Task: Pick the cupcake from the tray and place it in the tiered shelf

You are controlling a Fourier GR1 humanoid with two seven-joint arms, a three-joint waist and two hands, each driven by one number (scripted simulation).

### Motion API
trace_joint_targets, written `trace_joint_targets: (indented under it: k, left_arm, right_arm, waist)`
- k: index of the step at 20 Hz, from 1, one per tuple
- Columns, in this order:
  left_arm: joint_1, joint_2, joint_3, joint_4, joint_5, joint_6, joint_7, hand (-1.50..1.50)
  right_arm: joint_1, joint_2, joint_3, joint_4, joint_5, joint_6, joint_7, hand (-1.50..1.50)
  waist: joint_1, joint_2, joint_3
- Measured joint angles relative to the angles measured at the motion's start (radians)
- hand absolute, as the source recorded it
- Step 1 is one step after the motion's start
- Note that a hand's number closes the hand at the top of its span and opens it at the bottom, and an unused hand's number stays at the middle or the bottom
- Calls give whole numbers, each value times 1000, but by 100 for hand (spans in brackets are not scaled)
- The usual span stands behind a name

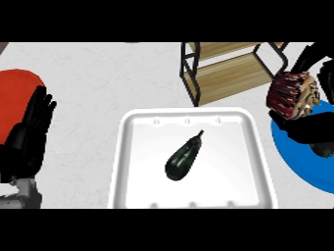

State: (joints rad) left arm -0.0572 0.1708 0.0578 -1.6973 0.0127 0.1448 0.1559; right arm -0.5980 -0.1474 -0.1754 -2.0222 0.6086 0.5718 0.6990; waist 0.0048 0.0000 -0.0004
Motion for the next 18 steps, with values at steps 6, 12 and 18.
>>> trace_joint_targets:
  k: [6,12,18]
  left_arm:
    - [-22,-1,5,-2,-12,-2,22,0]
    - [-41,-3,19,26,-9,-13,10,0]
    - [-33,-19,3,4,-26,-8,20,0]
  right_arm:
    - [-67,-46,-42,197,22,-121,-100,150]
    - [-119,-72,-54,426,59,-270,-241,150]
    - [-184,-54,-51,662,101,-453,-376,150]
  waist:
    - [2,1,0]
    - [5,2,0]
    - [9,3,1]
